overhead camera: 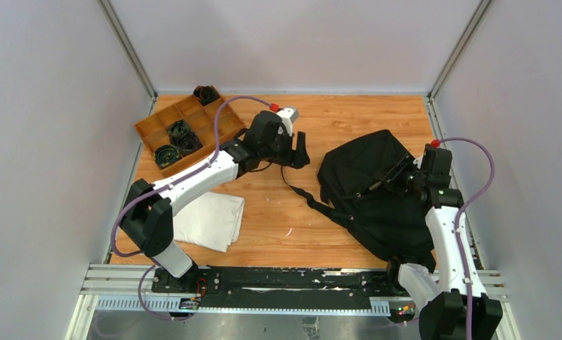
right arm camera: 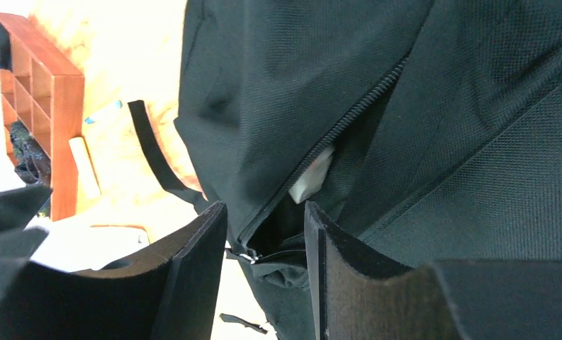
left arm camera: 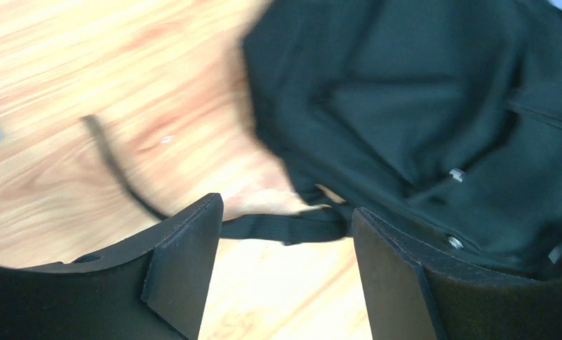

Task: Pack the student bag
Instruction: Place the stationery in the student bag.

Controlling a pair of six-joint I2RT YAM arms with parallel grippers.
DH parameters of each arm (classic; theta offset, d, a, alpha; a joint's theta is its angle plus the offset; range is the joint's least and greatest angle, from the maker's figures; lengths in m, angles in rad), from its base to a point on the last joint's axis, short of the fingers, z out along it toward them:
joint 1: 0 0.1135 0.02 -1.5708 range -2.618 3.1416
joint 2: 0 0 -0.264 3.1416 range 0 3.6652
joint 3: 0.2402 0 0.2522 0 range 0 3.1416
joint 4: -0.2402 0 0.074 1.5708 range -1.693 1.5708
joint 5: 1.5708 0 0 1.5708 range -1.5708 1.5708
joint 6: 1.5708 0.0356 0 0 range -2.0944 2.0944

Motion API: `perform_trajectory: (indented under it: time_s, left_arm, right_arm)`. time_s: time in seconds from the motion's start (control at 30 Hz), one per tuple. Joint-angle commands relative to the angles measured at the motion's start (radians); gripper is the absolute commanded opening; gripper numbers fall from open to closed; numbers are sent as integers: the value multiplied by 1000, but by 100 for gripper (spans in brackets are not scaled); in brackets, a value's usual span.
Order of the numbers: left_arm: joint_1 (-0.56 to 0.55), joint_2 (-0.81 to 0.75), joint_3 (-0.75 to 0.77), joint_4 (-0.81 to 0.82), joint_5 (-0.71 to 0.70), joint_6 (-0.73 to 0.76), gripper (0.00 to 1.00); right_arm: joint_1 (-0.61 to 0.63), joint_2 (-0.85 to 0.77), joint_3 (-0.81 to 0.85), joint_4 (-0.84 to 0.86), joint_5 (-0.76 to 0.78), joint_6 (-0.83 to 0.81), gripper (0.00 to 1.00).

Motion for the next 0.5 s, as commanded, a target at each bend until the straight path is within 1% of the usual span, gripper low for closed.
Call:
perform_trajectory:
  time_s: [0.0, 0.03, 0.1, 0.17, 0.2, 0.27, 0.37, 0.47]
  left_arm:
    - [84, 14, 27, -116, -203, -88, 73]
    - [98, 35, 43, -157, -258, -106, 73]
    - [124, 82, 75, -246, -314, -148, 73]
    - [142, 117, 96, -287, -374, -185, 74]
    - [148, 130, 94, -285, -397, -205, 74]
    - [163, 151, 85, -262, -429, -238, 74]
    - [192, 211, 103, -247, -486, -291, 84]
    - [245, 313, 163, -270, -482, -372, 86]
  right_arm:
    - [-13, -68, 61, -48, 16, -36, 47]
    - [-13, -81, 69, -59, 25, -44, 44]
    - [-13, -106, 81, -74, 50, -58, 38]
    - [-13, -125, 94, -94, 75, -72, 31]
    - [-13, -133, 101, -101, 84, -77, 30]
    - [-13, -142, 108, -103, 90, -88, 29]
    - [-13, -143, 108, -108, 85, -91, 30]
    - [-13, -140, 101, -104, 67, -86, 30]
